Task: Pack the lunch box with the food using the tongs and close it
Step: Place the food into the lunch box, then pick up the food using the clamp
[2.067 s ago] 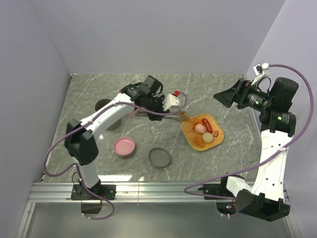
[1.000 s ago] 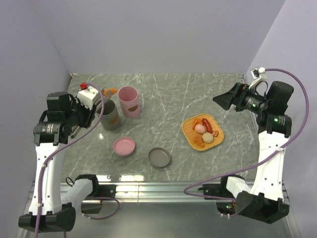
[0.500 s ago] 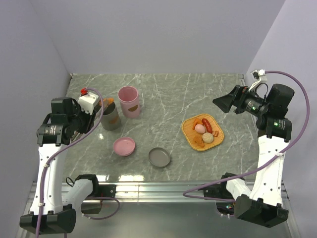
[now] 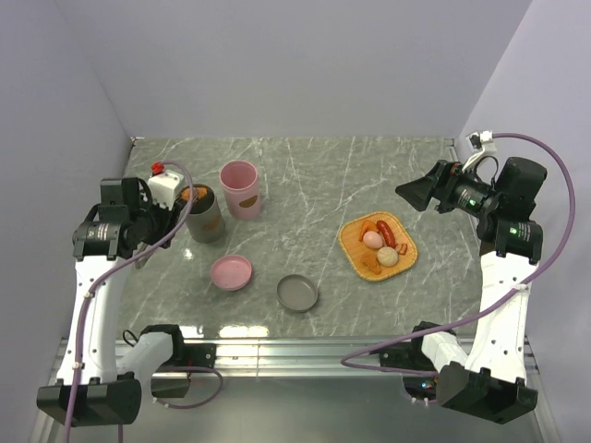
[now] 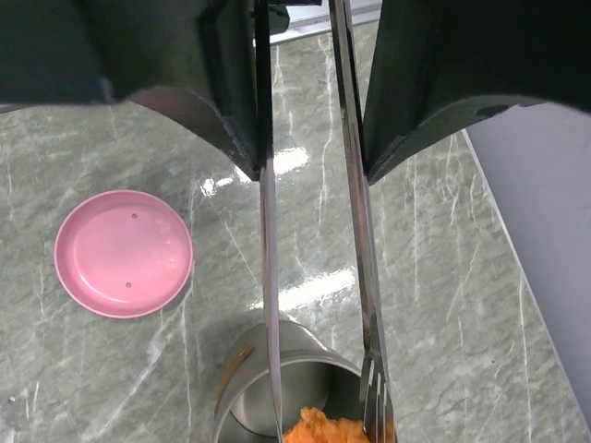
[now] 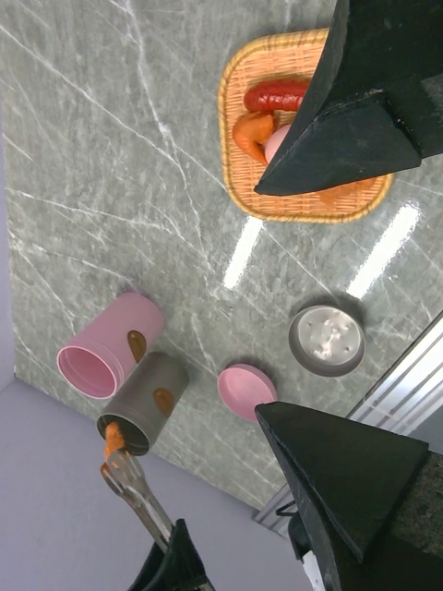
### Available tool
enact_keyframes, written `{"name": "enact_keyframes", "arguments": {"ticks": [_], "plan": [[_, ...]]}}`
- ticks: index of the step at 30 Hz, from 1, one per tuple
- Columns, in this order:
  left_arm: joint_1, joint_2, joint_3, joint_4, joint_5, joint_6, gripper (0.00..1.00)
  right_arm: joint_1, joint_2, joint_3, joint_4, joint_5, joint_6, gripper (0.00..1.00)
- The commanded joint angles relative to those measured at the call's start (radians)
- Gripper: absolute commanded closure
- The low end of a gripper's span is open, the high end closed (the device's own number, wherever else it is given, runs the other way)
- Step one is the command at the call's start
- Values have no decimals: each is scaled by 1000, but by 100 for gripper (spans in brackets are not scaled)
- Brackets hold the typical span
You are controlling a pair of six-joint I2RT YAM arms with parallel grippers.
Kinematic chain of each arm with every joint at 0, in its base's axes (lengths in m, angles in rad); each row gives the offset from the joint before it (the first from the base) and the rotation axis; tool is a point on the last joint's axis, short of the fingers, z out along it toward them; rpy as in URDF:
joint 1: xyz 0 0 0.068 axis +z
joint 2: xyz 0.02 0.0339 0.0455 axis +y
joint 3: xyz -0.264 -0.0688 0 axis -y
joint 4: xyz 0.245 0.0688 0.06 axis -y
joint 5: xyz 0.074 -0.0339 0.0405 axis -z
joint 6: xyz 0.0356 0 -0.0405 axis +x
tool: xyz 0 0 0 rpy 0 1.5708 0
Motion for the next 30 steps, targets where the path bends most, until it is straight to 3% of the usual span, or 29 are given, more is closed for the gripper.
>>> {"name": "enact_keyframes", "arguments": {"ticks": [1, 11, 19, 26, 30], "plan": [[5, 12, 67, 13, 20, -6, 50, 6, 0, 3, 30, -24, 7, 1], [5, 75, 190, -55, 172, 46, 39, 7, 28, 3, 66, -34, 43, 1], [-35, 172, 305, -69, 435, 93, 37, 9, 110, 49, 73, -38, 81, 1], [-395, 246, 268, 94, 370, 40, 36, 9, 166, 112, 52, -9, 77, 1], [-513, 318, 254, 151, 428, 69, 35, 10, 186, 144, 38, -17, 52, 1]]}}
